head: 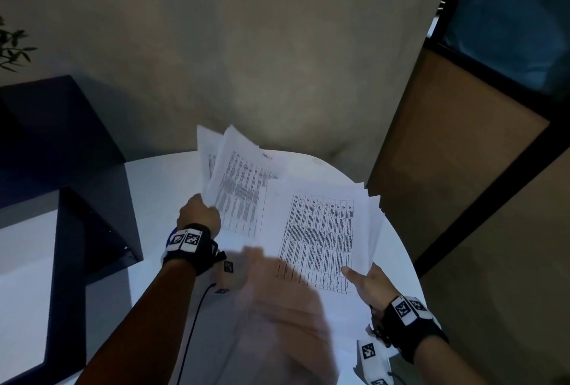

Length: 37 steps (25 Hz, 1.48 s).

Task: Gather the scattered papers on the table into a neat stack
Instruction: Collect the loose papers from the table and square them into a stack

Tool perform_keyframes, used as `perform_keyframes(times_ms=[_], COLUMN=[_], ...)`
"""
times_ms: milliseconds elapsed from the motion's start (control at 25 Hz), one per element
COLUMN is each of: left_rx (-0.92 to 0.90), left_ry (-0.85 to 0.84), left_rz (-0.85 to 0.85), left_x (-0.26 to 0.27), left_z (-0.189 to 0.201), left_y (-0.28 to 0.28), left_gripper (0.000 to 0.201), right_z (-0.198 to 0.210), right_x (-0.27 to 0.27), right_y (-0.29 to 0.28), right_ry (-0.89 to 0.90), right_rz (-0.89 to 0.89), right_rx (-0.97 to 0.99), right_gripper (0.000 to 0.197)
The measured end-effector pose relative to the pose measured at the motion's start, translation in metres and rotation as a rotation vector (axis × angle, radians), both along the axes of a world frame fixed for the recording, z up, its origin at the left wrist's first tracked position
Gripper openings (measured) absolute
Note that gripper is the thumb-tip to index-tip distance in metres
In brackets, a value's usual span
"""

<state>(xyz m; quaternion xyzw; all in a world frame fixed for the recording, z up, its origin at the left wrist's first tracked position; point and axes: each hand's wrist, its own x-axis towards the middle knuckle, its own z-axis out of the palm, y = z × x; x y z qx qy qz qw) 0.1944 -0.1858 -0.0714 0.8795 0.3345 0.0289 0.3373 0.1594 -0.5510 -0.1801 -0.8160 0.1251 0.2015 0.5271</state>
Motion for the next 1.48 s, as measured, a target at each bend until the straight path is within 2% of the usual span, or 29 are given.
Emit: perform_keyframes(times_ms=[80, 160, 200, 280, 320, 400, 480, 520, 560, 600, 640, 680, 720, 760, 800, 840, 960, 1000, 1040, 1120, 1200, 1240, 1320, 1360, 1440, 1480], left_rx=[0.056, 0.042, -0.026, -0.284, -0.43, -0.613, -0.589, -0.519, -0.425, -0.323, -0.216, -0.13, -0.081, -0.067, -0.049, -0.021, 0.051, 0.027, -0.036, -0.37, -0.83, -0.961, -0.905, -0.829, -0.72, -0.679], left_ry=[-0.205, -0.467, -0.61, -0.842, -0.897, -0.872, -0.727, -0.609, -0.438, -0.216, 0.001, 0.147, 0.193, 0.173, 0.153, 0.149, 0.171, 0.148, 0.102, -0.045, -0.195, -0.259, -0.401, -0.487, -0.661, -0.723], left_rz=[0.021, 0.071, 0.082, 0.048, 0.005, -0.098, -0.153, -0.177, -0.223, -0.296, -0.379, -0.454, -0.489, -0.496, -0.502, -0.525, -0.536, -0.5, -0.452, -0.313, -0.286, -0.317, -0.384, -0.367, -0.329, -0.326], left_x=[-0.002, -0.005, -0.006, -0.006, -0.005, -0.003, -0.001, -0.002, -0.005, -0.013, -0.022, -0.031, -0.037, -0.041, -0.041, -0.041, -0.037, -0.038, -0.038, -0.04, -0.045, -0.045, -0.045, -0.046, -0.051, -0.053], left_z=[0.035, 0.078, 0.096, 0.12, 0.124, 0.113, 0.079, 0.056, 0.029, 0.002, -0.023, -0.043, -0.057, -0.063, -0.067, -0.067, -0.066, -0.065, -0.063, -0.045, -0.013, 0.004, 0.032, 0.046, 0.065, 0.072], left_y=[-0.01, -0.02, -0.024, -0.027, -0.027, -0.029, -0.04, -0.048, -0.056, -0.065, -0.072, -0.078, -0.082, -0.086, -0.088, -0.088, -0.075, -0.069, -0.063, -0.057, -0.058, -0.06, -0.067, -0.073, -0.083, -0.088], left_gripper=[0.029, 0.03, 0.031, 0.032, 0.031, 0.032, 0.025, 0.025, 0.029, 0.038, 0.049, 0.059, 0.063, 0.063, 0.061, 0.059, 0.059, 0.062, 0.069, 0.081, 0.079, 0.081, 0.077, 0.066, 0.048, 0.047], right_z=[-0.001, 0.002, 0.005, 0.007, 0.01, 0.014, 0.018, 0.027, 0.035, 0.04, 0.039, 0.04, 0.04, 0.034, 0.035, 0.033, 0.029, 0.028, 0.028, 0.032, 0.054, 0.073, 0.111, 0.128, 0.152, 0.157], right_x=[0.001, -0.001, -0.003, -0.005, -0.006, -0.005, -0.006, -0.011, -0.015, -0.018, -0.018, -0.02, -0.02, -0.016, -0.016, -0.013, -0.005, -0.005, -0.005, -0.006, -0.008, -0.009, -0.007, -0.005, 0.001, 0.003], right_y=[0.001, 0.001, 0.001, 0.0, 0.0, 0.003, 0.005, 0.008, 0.012, 0.011, 0.01, 0.01, 0.01, 0.007, 0.009, 0.009, 0.011, 0.01, 0.009, 0.003, 0.008, 0.013, 0.023, 0.028, 0.037, 0.04], right_ry=[-0.015, -0.021, -0.038, -0.041, -0.04, -0.004, 0.113, 0.206, 0.307, 0.35, 0.361, 0.311, 0.265, 0.204, 0.166, 0.105, 0.001, -0.041, -0.059, -0.066, -0.106, -0.146, -0.25, -0.33, -0.487, -0.531], right_rz=[0.004, -0.004, 0.01, 0.041, 0.047, 0.003, -0.091, -0.158, -0.211, -0.253, -0.299, -0.304, -0.283, -0.228, -0.162, -0.124, -0.098, -0.09, -0.088, -0.054, -0.027, -0.032, -0.06, -0.076, -0.083, -0.085], right_rx=[0.002, 0.037, 0.054, 0.034, 0.032, 0.048, 0.137, 0.27, 0.415, 0.537, 0.618, 0.652, 0.643, 0.624, 0.516, 0.419, 0.303, 0.272, 0.256, 0.342, 0.433, 0.476, 0.541, 0.53, 0.428, 0.396], right_gripper=[0.098, 0.088, 0.079, 0.063, 0.064, 0.082, 0.091, 0.083, 0.068, 0.062, 0.064, 0.073, 0.083, 0.094, 0.101, 0.095, 0.052, 0.048, 0.052, 0.067, 0.054, 0.044, 0.04, 0.038, 0.035, 0.034])
